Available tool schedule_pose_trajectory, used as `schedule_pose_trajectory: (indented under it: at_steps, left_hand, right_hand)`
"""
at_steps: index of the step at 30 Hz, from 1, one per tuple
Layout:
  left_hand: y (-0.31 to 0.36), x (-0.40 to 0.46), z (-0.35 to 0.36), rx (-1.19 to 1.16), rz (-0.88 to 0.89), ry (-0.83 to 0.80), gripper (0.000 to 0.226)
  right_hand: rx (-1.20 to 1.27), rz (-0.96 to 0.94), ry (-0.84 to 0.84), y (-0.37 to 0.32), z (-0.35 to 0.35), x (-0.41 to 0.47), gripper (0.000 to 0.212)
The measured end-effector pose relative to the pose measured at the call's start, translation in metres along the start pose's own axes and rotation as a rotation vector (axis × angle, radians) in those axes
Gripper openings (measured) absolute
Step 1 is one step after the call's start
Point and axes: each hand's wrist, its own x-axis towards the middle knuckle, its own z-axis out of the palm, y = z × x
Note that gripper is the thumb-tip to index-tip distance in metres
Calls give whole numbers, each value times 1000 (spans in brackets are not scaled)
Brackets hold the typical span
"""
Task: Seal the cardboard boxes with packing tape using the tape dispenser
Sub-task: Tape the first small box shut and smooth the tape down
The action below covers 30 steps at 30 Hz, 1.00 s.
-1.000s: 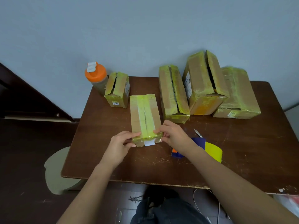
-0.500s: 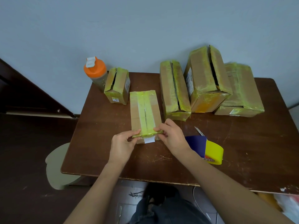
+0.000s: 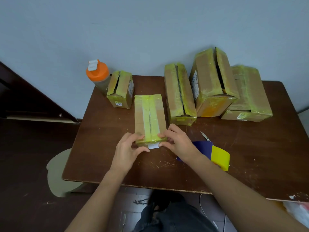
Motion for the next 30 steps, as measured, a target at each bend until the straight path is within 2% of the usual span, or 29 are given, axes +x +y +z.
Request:
schedule_pose_trajectory:
  at_steps: [3, 6, 10, 12, 15, 17, 20, 23, 26, 30]
  left_hand:
    - [-7, 0, 3, 93, 62, -18, 43]
    - [-12, 1, 8, 116, 92, 49, 40]
    - [-7, -3, 16, 101, 63, 125, 37]
    - [-8, -5, 17, 80, 52, 118, 36]
    - [-12, -3, 12, 89, 92, 44, 38]
    - [-14, -1, 11, 82, 88, 64, 38]
    - [-12, -1, 19, -53, -14, 195, 39]
    - [-10, 1, 13, -213, -88, 184, 45]
    - [-7, 2, 2, -240, -35, 90, 42]
    - [-1, 0, 11, -218, -86, 208, 33]
  right_hand:
    - [-67, -47, -73, 4, -4, 1, 42]
    - [-98, -93, -22, 7, -2, 2, 32]
    - [-113, -53, 69, -1, 13, -1, 26]
    - [-123, -33, 83, -3, 17, -3, 27]
    - [-112, -51, 18, 1, 11, -2, 28]
    - [-97, -59, 26, 3, 9, 0, 25]
    - [-75, -46, 128, -1, 18, 3, 19]
    - [-45, -18, 140, 0, 18, 1, 20]
    - [-16, -11, 76, 6, 9, 0, 29]
    - [25, -5, 200, -1, 16, 4, 13]
